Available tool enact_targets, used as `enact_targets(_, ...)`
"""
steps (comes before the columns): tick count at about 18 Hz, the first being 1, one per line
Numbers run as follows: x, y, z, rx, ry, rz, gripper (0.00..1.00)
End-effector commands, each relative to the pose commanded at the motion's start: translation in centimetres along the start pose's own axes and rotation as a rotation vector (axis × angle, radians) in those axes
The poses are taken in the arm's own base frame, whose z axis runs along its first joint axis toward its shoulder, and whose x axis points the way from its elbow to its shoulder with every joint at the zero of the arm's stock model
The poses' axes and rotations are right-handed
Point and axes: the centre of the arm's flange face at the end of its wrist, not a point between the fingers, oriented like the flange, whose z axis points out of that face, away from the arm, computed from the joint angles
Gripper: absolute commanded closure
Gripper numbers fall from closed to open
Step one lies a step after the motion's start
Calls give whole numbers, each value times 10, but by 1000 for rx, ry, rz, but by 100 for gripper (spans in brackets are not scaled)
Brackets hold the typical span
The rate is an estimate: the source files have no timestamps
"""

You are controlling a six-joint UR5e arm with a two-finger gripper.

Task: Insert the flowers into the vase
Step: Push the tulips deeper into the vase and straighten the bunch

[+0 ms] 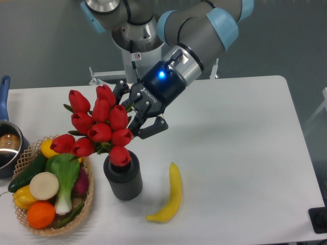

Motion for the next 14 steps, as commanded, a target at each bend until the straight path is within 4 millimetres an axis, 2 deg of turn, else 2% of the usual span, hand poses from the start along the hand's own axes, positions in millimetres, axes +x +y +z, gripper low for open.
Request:
enact_targets(6, 2, 7, 7, -2, 13, -7, 55)
enact_targets(10, -3, 20, 14, -13, 22, -8, 55)
enact_targets(14, -2, 44, 23, -25, 37, -13, 55)
